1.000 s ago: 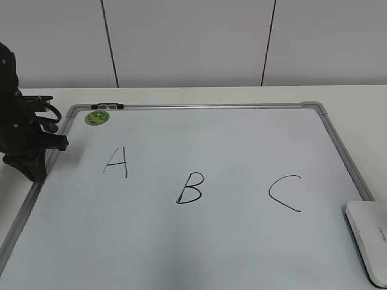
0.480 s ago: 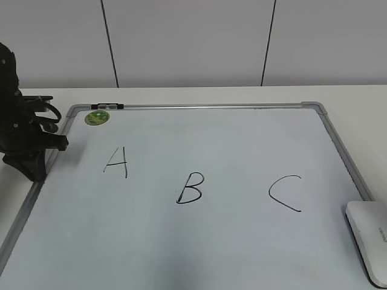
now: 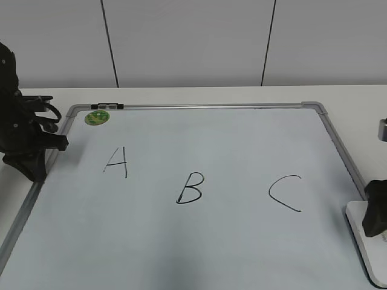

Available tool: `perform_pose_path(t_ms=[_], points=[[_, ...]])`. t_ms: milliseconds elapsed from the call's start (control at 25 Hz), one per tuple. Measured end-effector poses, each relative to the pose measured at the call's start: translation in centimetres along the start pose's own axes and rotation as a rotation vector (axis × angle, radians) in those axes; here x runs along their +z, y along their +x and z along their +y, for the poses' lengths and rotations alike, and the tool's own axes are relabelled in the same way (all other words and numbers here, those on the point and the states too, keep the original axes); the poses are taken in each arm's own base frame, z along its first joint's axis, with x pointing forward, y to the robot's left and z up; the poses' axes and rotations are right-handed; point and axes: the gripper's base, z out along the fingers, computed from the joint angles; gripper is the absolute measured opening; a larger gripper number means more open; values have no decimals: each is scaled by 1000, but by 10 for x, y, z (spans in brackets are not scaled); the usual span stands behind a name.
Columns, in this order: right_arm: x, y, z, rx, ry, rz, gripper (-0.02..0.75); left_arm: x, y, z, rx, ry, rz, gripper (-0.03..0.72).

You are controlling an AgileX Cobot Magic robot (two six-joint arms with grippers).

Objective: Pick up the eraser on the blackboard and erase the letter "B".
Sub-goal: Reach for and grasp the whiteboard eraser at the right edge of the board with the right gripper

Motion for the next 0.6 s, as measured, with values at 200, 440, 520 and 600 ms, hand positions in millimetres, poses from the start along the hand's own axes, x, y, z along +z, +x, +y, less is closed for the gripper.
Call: perform_pose_path(t_ms=[200,440,520,600], points=[[16,-11,0,9,8,20,669,0,0,0,0,0,0,33],[31,-18,-1,12,12,28,666,0,0,0,0,0,0,33],[35,-20,-1,15,12,22,661,0,0,0,0,0,0,33],[38,-21,-1,13,15,21,659,0,0,0,0,0,0,33]])
